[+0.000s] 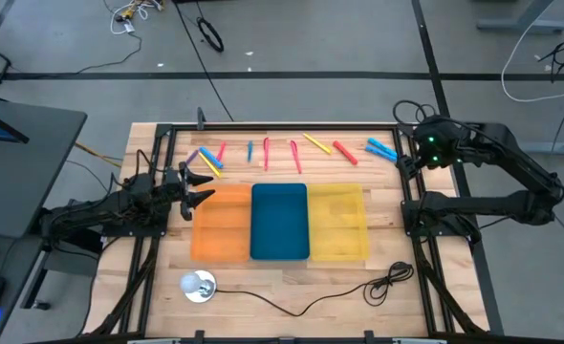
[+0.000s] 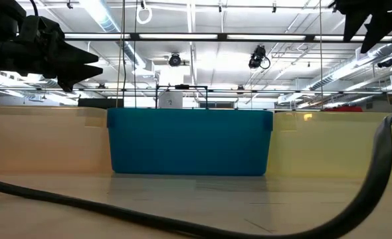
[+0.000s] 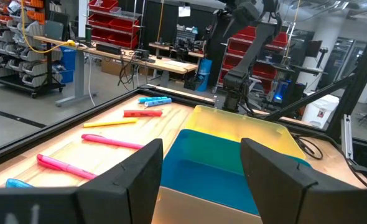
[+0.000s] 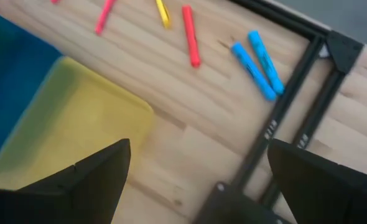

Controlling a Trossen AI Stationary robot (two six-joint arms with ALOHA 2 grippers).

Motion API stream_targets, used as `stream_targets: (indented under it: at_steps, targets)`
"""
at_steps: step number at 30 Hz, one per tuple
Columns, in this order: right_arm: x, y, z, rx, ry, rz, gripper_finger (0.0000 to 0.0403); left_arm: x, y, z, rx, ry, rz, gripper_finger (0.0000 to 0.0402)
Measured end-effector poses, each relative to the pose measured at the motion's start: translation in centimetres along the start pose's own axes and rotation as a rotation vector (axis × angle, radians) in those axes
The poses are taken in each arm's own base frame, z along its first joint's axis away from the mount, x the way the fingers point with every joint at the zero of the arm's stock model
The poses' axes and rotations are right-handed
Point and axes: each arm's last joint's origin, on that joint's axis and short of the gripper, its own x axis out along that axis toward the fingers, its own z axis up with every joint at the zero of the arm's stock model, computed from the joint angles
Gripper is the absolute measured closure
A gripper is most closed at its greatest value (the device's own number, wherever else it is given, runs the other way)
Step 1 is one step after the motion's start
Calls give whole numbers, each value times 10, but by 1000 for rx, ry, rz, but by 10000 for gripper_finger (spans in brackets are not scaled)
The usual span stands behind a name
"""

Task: Pick & Place Markers
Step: Put the orange marker into the yellow bin

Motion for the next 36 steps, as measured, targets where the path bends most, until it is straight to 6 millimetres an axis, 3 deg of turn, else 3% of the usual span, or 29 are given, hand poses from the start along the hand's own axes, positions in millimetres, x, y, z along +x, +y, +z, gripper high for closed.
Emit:
stream_targets:
  at_steps: [8, 23, 36]
  targets:
    - [4, 7, 4, -21, 81, 79, 24, 0, 0, 0, 0, 0, 0, 179]
    - [22, 19, 19, -91, 161, 43, 24, 0, 0, 0, 0, 0, 0, 179]
    - [41, 33, 40, -151, 131, 14, 24, 0, 0, 0, 0, 0, 0, 179]
